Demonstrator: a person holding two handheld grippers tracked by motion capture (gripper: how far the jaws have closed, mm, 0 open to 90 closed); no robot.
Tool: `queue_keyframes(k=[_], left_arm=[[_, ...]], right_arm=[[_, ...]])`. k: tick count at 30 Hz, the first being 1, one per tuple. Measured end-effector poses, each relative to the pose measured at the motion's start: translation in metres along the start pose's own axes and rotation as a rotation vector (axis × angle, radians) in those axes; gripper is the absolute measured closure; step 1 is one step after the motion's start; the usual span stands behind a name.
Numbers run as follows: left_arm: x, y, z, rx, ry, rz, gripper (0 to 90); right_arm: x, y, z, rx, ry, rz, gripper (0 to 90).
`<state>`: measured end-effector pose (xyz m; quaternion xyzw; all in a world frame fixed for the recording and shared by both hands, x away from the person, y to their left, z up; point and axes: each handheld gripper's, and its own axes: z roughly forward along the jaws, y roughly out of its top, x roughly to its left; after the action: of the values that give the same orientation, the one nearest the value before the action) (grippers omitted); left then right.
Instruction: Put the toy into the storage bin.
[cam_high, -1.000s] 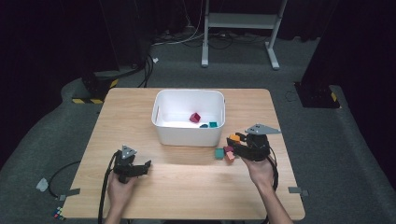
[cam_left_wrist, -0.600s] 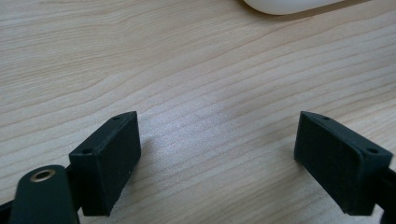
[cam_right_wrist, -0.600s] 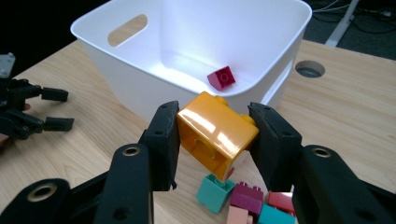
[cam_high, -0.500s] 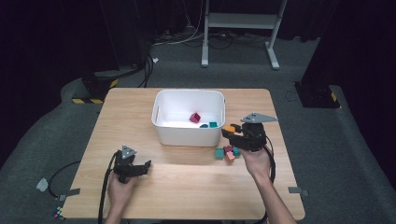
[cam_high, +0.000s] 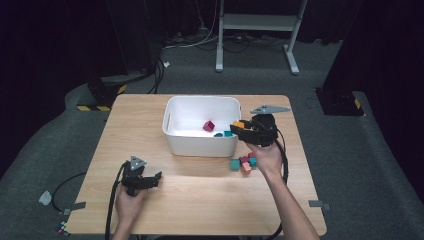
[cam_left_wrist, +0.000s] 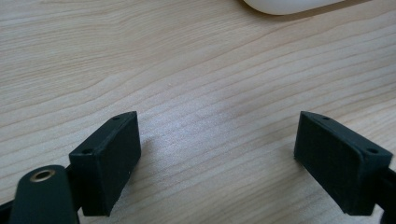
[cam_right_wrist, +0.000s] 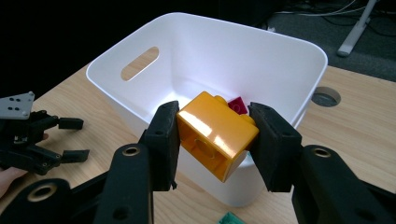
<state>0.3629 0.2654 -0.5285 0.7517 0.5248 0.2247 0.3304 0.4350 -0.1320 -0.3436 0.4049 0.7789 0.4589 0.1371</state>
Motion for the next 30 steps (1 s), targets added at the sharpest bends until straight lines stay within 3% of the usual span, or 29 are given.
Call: queue_keyframes(k=[18,30], left_arm=[[0.0,0.0,0.0,0.0,0.0,0.0,14.7],[0.0,0.0,0.0,-0.002,-0.001,-0.002,14.7]], right_arm=[[0.015,0.035,0.049,0.068,-0.006,-0.051,55.0],[0.012,0.041,0.087,0.096,0.006,-0.014,54.5]])
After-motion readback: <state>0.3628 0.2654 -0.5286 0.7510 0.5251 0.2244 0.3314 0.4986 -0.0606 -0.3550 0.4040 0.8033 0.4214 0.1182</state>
